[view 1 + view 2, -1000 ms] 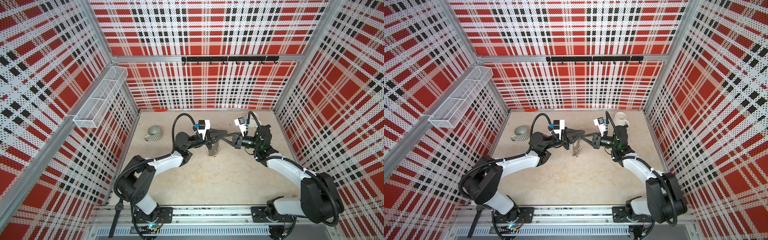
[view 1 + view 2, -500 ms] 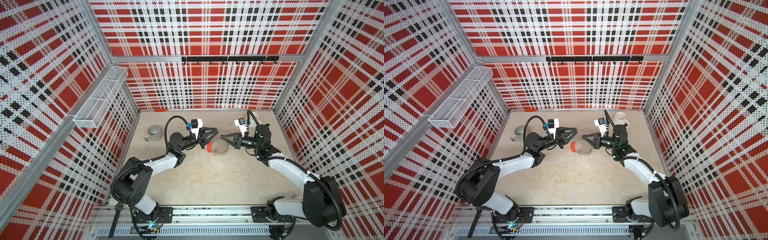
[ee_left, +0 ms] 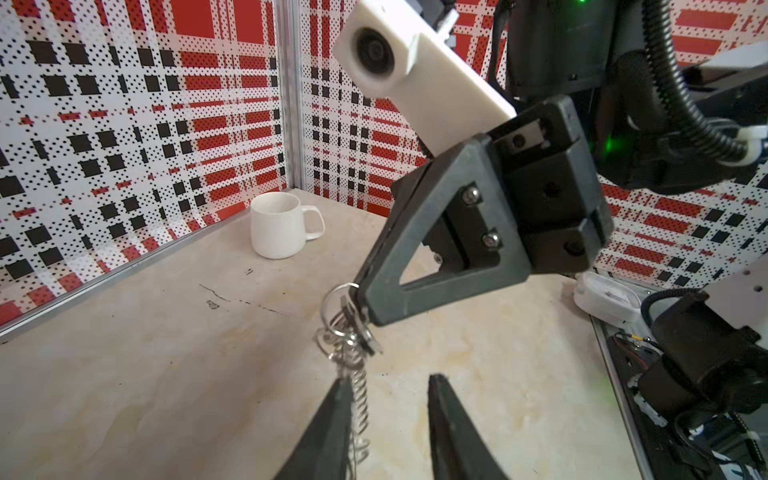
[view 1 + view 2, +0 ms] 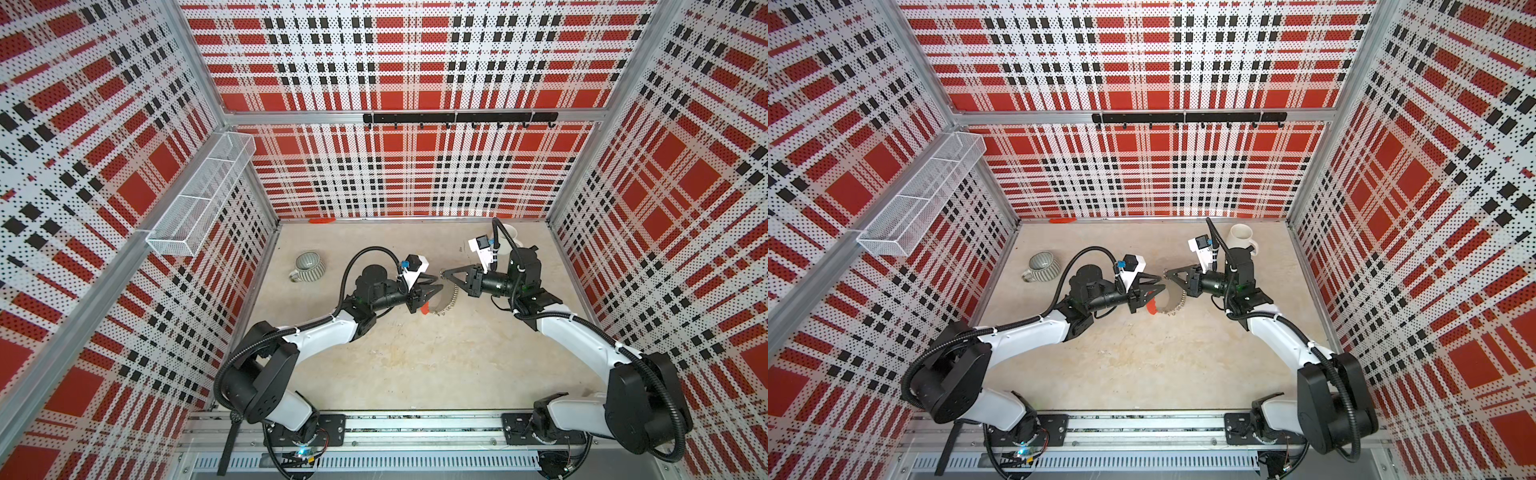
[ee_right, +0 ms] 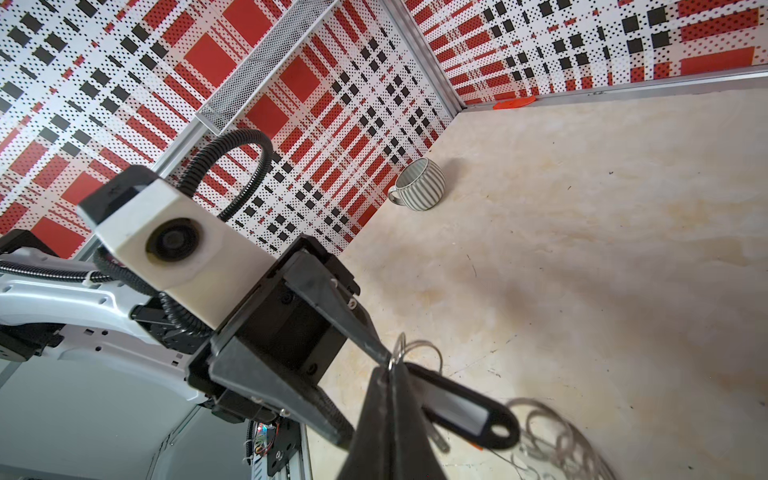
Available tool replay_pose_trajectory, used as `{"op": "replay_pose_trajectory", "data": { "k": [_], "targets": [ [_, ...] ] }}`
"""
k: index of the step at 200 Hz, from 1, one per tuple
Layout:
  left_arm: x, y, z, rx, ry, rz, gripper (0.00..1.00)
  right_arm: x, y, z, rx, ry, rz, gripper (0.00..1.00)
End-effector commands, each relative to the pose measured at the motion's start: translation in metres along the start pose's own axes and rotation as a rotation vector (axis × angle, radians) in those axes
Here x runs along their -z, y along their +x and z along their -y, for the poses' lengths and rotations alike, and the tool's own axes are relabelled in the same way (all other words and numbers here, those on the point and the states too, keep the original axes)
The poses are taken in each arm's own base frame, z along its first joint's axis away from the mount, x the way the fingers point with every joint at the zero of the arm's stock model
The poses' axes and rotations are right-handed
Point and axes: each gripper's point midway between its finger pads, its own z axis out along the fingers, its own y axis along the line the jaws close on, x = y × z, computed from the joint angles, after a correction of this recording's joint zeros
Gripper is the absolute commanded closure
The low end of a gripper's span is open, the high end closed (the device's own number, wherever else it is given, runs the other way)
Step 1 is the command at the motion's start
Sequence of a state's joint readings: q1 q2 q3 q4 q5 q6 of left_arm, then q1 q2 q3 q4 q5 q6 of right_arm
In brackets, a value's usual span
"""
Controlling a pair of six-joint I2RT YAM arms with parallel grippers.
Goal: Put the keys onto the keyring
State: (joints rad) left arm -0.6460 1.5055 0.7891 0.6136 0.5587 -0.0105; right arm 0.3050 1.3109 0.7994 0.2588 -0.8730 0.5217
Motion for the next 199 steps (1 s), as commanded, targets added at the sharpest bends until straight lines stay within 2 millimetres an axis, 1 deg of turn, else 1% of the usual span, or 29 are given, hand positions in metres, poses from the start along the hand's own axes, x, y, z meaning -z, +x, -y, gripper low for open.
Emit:
{"op": "replay_pose_trajectory", "data": {
  "k": [1, 13, 30, 42, 93, 114, 135, 151, 169, 199],
  "targets": [
    [0.002, -0.025, 0.002, -0.055, -0.016, 0.025, 0.67, 0.003, -0.020, -0.015, 0.080, -0.009, 0.041, 1.00],
    [0.001, -0.024, 0.006, -0.065, -0.014, 0.012, 0.67, 0.004, -0.020, -0.017, 0.083, -0.011, 0.042, 1.00],
    [0.000, -0.022, 0.008, -0.069, -0.006, -0.008, 0.71, 0.005, -0.020, -0.018, 0.085, -0.009, 0.045, 1.00],
    [0.000, -0.022, 0.011, -0.064, 0.006, -0.012, 0.71, 0.006, -0.021, -0.020, 0.092, -0.010, 0.046, 1.00],
    [-0.002, -0.015, -0.003, -0.096, -0.060, -0.048, 0.70, 0.010, -0.021, -0.028, 0.117, -0.020, 0.044, 1.00],
    [-0.005, -0.019, -0.010, -0.121, -0.094, -0.057, 0.68, 0.011, -0.020, -0.031, 0.126, -0.028, 0.040, 1.00],
    [-0.008, -0.027, -0.013, -0.134, -0.100, -0.046, 0.68, 0.012, -0.020, -0.032, 0.130, -0.031, 0.043, 1.00],
    [-0.013, -0.031, -0.011, -0.137, -0.091, -0.038, 0.68, 0.012, -0.020, -0.032, 0.130, -0.030, 0.043, 1.00],
    [-0.016, -0.033, -0.007, -0.142, -0.076, -0.035, 0.64, 0.012, -0.020, -0.033, 0.134, -0.031, 0.046, 1.00],
    [-0.020, -0.029, -0.004, -0.133, -0.056, -0.045, 0.63, 0.013, -0.021, -0.034, 0.135, -0.028, 0.049, 1.00]
  ]
}}
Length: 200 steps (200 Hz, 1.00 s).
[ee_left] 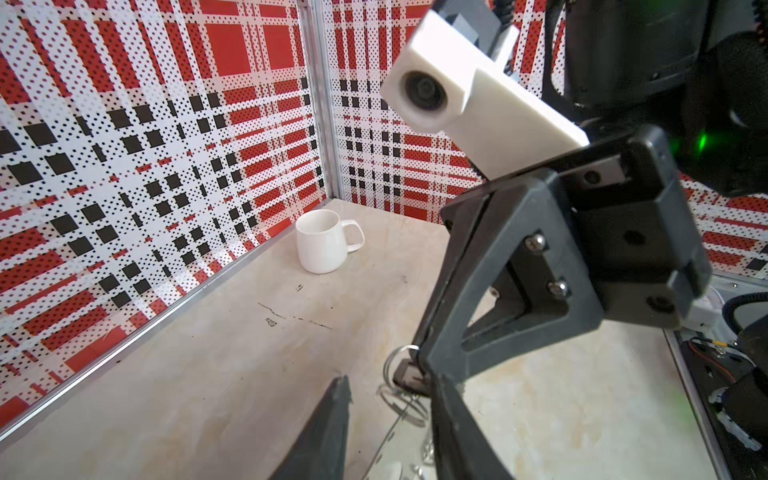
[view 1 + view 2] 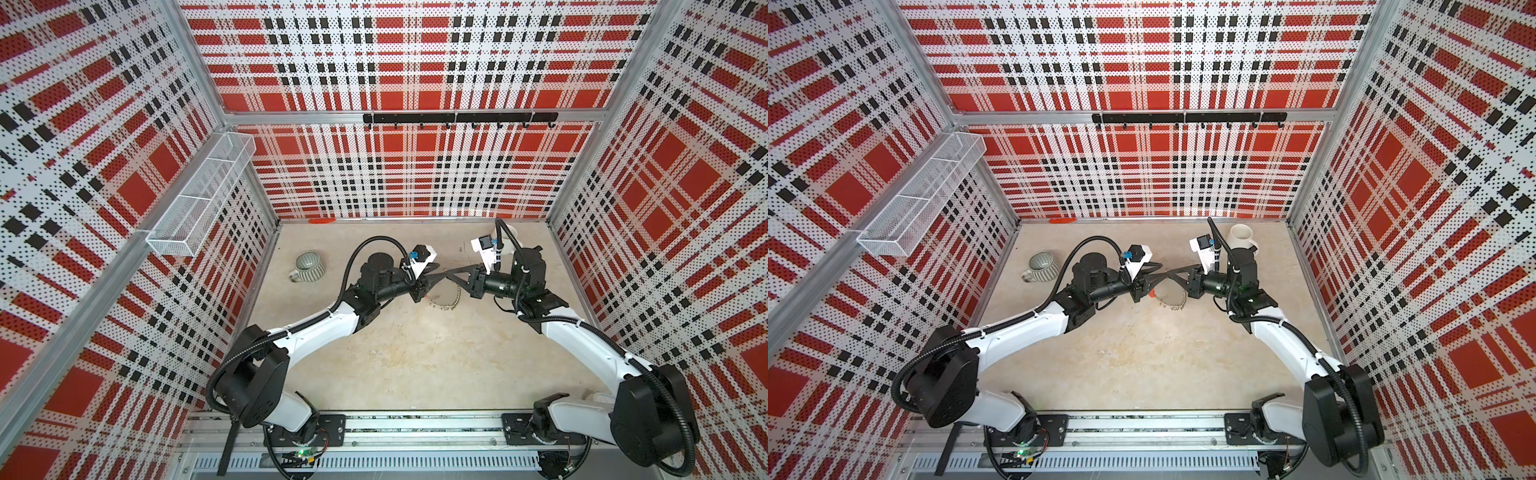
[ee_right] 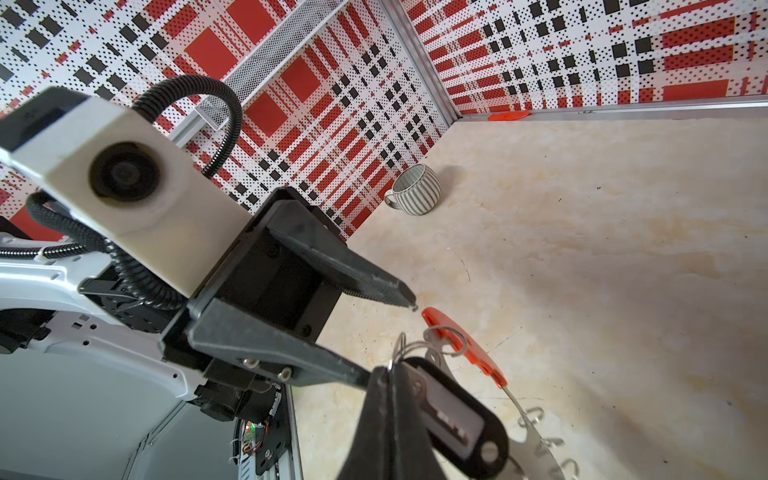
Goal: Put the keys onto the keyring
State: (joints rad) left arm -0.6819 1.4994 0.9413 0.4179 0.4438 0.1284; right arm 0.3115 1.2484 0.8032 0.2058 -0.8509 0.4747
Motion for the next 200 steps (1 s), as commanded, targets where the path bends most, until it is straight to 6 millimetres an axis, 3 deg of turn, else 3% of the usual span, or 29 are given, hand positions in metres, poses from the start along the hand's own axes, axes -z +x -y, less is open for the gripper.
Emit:
{"op": "replay_pose_trajectory", "data": {
  "k": [1, 88, 145, 200],
  "targets": [
    [-0.006, -0.001, 0.005, -0.009, 0.022, -0.006, 0.63, 0.005, -0.017, -0.020, 0.077, -0.037, 0.038, 1.00],
    [0.005, 0.006, 0.006, -0.004, -0.011, -0.035, 0.63, 0.005, -0.019, -0.012, 0.072, 0.007, 0.054, 1.00],
    [0.007, 0.009, 0.032, -0.012, 0.033, -0.058, 0.63, 0.006, -0.023, -0.006, 0.071, 0.051, 0.065, 1.00],
    [0.010, 0.017, 0.030, -0.003, 0.011, -0.071, 0.63, 0.007, -0.029, -0.002, 0.075, 0.081, 0.086, 1.00]
  ]
}}
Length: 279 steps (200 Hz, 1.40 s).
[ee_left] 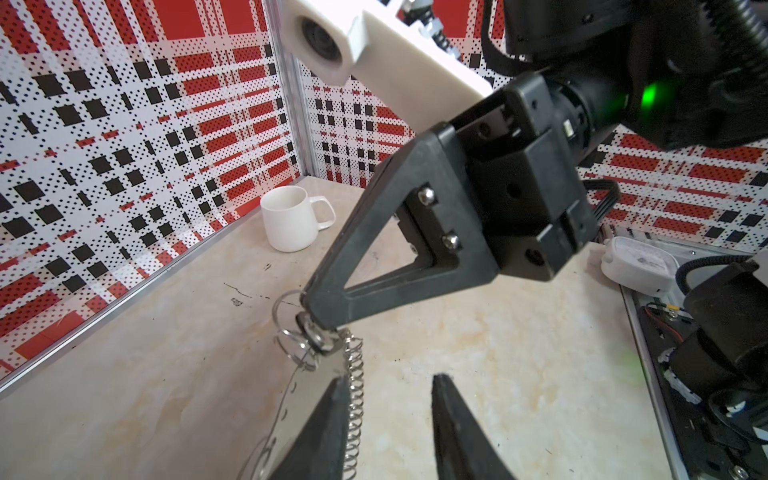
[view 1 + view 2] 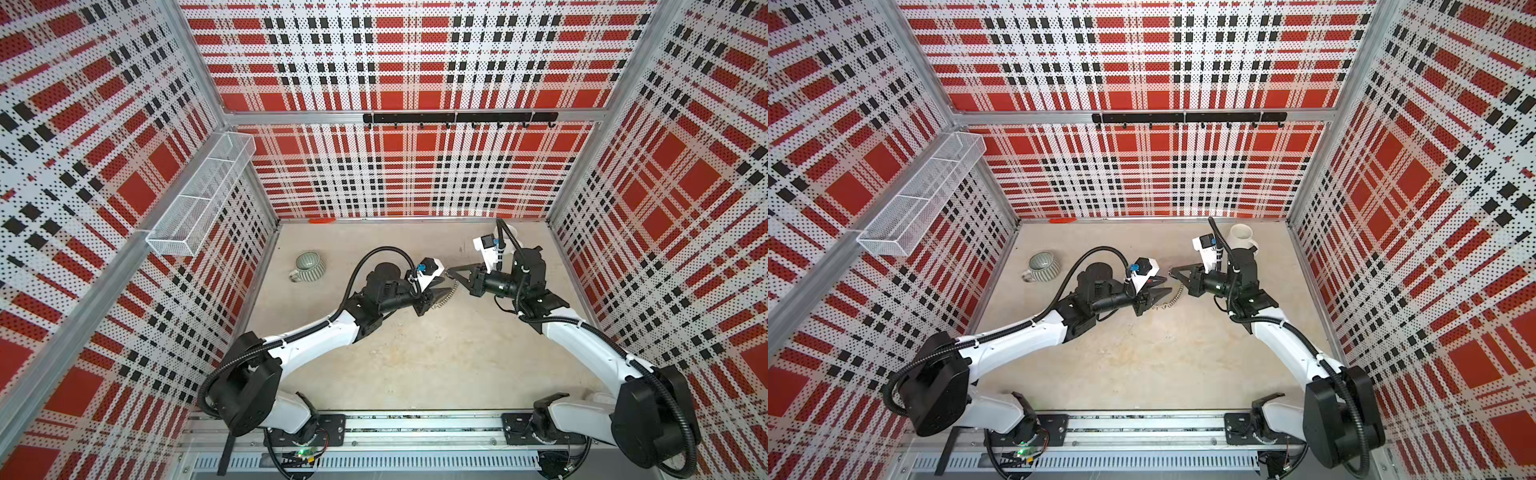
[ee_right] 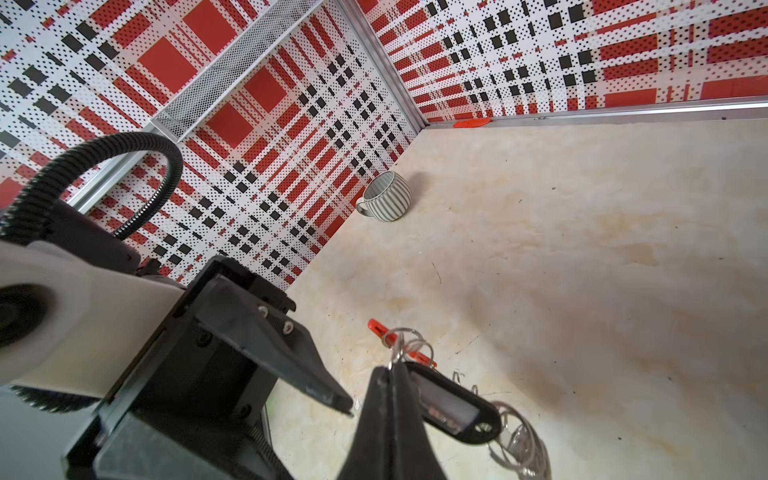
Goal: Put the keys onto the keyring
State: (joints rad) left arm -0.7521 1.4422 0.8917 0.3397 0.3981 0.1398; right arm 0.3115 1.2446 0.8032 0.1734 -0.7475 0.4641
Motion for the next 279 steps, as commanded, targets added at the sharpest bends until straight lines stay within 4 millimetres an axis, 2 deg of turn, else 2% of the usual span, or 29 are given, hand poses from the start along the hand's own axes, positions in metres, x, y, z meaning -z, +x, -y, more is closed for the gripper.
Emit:
{"op": "replay_pose_trajectory", "data": {
  "k": [1, 45, 105, 279],
  "targets": [
    [0.004, 0.001, -0.001, -0.009, -0.021, -0.005, 0.63, 0.007, -0.027, -0.020, 0.083, -0.024, 0.068, 1.00],
    [-0.010, 0.004, -0.018, -0.016, -0.086, -0.023, 0.67, 0.009, -0.027, -0.024, 0.085, -0.036, 0.069, 1.00],
    [-0.026, 0.002, -0.023, -0.032, -0.096, -0.036, 0.66, 0.013, -0.024, -0.027, 0.090, -0.037, 0.070, 1.00],
    [-0.021, -0.021, -0.033, -0.084, -0.133, -0.007, 0.71, 0.015, -0.016, -0.031, 0.100, -0.061, 0.045, 1.00]
  ]
}}
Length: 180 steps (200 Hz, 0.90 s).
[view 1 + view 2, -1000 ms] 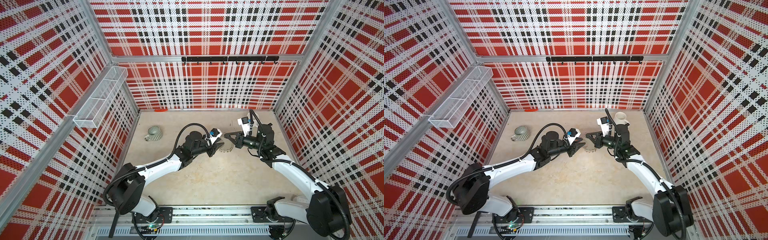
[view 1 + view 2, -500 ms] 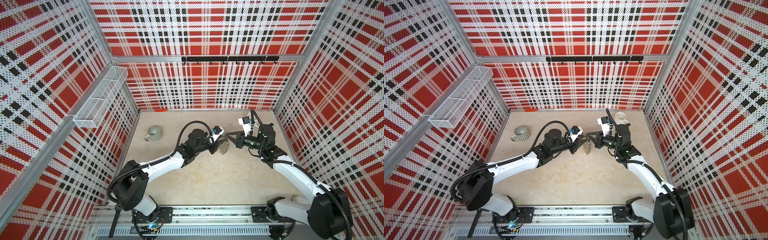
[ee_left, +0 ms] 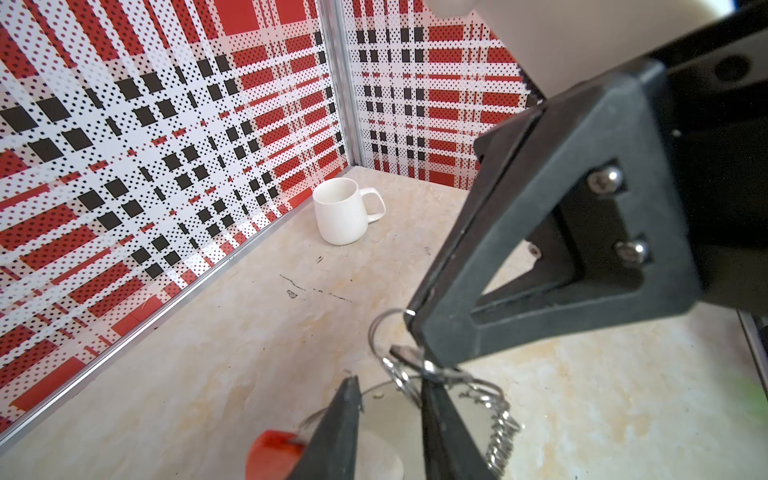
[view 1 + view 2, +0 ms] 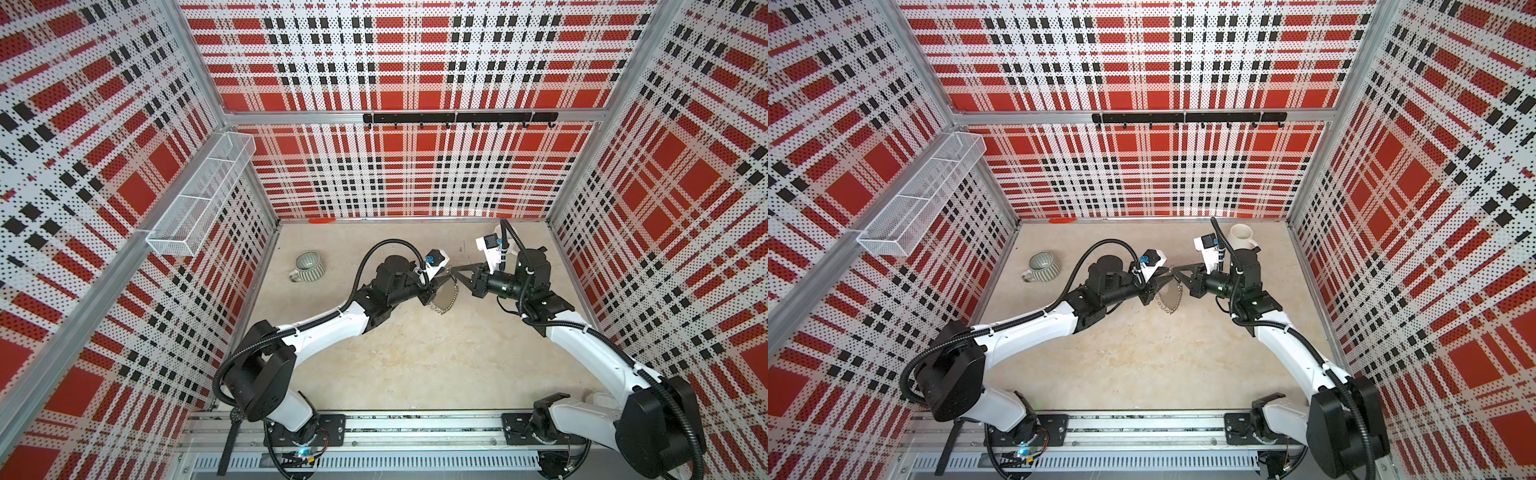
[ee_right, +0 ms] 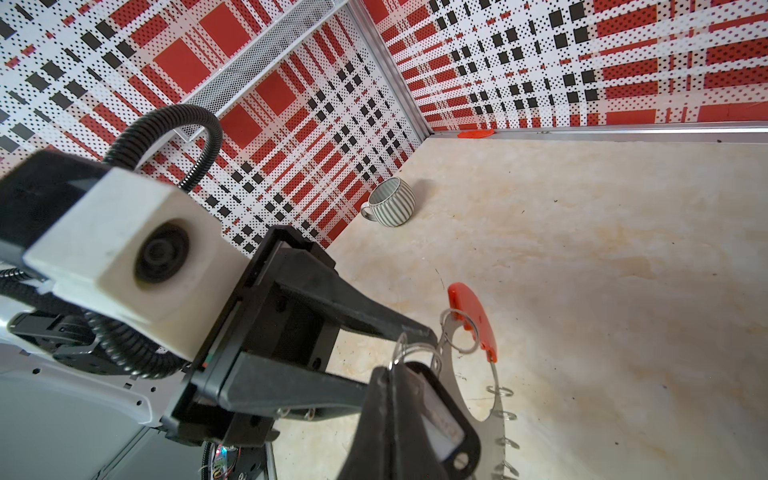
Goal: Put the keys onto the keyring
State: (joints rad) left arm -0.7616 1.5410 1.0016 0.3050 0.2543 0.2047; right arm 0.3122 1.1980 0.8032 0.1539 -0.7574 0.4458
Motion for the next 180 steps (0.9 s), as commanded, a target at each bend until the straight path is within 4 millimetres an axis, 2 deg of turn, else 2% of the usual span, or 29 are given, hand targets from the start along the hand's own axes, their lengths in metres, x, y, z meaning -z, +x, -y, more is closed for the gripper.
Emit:
{"op": "replay_pose_trajectory", "data": {
  "k": [1, 46, 89, 132, 180],
  "targets": [
    [0.002, -0.020, -0.004, -0.022, -0.004, 0.036, 0.71, 0.006, -0.011, -0.018, 0.062, -0.043, 0.030, 1.00],
    [0.003, -0.022, -0.006, -0.023, -0.007, 0.035, 0.74, 0.008, -0.009, -0.019, 0.066, -0.044, 0.025, 1.00],
    [0.004, -0.023, -0.005, -0.027, 0.000, 0.031, 0.83, 0.008, -0.007, -0.017, 0.064, -0.034, 0.022, 1.00],
    [0.007, -0.024, -0.004, -0.040, 0.016, 0.032, 1.00, 0.007, -0.004, -0.012, 0.063, -0.008, 0.015, 1.00],
    [0.014, -0.026, 0.003, -0.092, 0.041, 0.053, 1.00, 0.008, 0.000, 0.003, 0.049, 0.072, -0.015, 1.00]
  ]
}}
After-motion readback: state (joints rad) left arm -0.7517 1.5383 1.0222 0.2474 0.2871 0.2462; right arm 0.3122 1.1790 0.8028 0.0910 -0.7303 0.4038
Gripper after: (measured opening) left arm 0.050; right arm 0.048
